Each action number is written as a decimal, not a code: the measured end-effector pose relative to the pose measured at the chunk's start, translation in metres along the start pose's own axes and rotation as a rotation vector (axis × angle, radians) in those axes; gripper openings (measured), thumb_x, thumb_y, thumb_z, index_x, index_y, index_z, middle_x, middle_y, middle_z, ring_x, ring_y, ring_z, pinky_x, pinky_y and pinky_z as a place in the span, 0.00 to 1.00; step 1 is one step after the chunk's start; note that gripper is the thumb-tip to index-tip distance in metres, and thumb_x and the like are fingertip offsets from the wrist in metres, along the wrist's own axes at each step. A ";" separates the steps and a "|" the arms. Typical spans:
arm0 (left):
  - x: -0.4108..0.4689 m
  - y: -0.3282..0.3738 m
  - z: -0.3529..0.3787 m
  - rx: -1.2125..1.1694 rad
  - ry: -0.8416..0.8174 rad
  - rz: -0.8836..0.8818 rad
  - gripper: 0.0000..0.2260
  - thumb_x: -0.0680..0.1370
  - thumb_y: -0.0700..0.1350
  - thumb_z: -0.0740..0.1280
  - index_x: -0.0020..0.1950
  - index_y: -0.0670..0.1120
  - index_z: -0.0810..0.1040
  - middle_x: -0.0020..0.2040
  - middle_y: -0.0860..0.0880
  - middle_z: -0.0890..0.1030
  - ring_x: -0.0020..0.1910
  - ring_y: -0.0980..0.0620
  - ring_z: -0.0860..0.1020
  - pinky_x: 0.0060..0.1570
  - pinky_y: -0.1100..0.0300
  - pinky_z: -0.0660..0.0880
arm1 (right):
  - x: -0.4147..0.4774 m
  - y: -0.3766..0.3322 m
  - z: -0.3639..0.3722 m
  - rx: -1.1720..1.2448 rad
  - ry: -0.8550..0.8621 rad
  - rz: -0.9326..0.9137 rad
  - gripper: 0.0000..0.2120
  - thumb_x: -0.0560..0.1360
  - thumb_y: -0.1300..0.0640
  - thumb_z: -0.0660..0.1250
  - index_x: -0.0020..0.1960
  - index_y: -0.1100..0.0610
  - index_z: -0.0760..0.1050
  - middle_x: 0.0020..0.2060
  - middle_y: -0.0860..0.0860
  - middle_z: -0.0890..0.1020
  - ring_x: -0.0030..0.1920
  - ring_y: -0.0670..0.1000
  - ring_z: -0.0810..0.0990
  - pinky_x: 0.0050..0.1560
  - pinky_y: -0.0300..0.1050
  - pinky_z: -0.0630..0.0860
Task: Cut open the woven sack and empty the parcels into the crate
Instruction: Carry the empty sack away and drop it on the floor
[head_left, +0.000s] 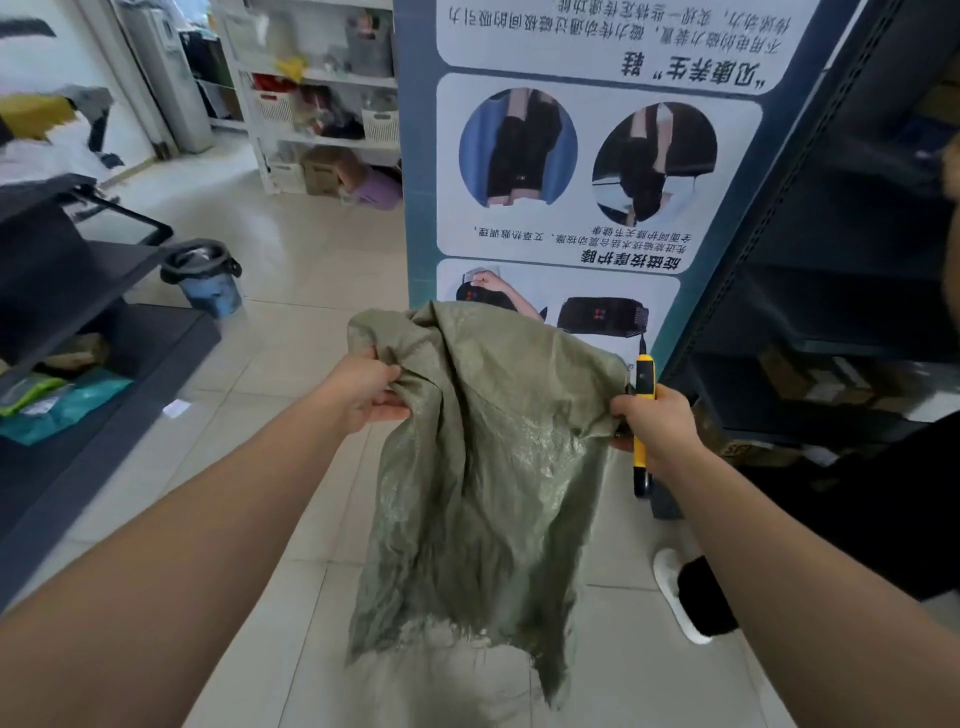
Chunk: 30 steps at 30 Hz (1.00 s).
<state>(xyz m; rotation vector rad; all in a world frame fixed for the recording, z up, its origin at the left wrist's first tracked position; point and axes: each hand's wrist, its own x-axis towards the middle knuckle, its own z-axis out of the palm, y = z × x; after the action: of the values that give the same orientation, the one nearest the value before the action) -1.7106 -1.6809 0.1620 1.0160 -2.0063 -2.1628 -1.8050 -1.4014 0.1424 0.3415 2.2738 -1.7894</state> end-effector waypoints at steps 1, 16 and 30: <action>0.018 0.008 0.006 -0.023 0.004 0.005 0.11 0.82 0.35 0.54 0.60 0.48 0.68 0.42 0.47 0.78 0.37 0.48 0.77 0.33 0.55 0.80 | 0.017 -0.008 0.003 0.006 0.009 -0.008 0.06 0.70 0.69 0.66 0.43 0.60 0.74 0.42 0.60 0.79 0.45 0.60 0.81 0.47 0.57 0.82; 0.296 0.079 0.038 -0.027 0.017 0.038 0.13 0.82 0.35 0.54 0.65 0.42 0.69 0.54 0.42 0.78 0.41 0.46 0.80 0.42 0.50 0.80 | 0.256 -0.064 0.112 -0.023 0.066 -0.004 0.08 0.70 0.70 0.65 0.40 0.59 0.70 0.39 0.58 0.76 0.43 0.58 0.78 0.49 0.55 0.81; 0.473 0.015 0.057 0.196 0.099 -0.226 0.10 0.80 0.38 0.59 0.58 0.45 0.74 0.55 0.41 0.80 0.48 0.43 0.79 0.51 0.48 0.79 | 0.429 -0.001 0.190 -0.194 -0.056 0.245 0.09 0.65 0.67 0.70 0.45 0.59 0.76 0.45 0.63 0.83 0.44 0.62 0.82 0.51 0.66 0.79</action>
<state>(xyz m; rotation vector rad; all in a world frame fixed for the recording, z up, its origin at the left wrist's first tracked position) -2.1157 -1.8385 -0.0342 1.4092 -2.1854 -1.9927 -2.2054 -1.5688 -0.0374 0.5031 2.2327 -1.4304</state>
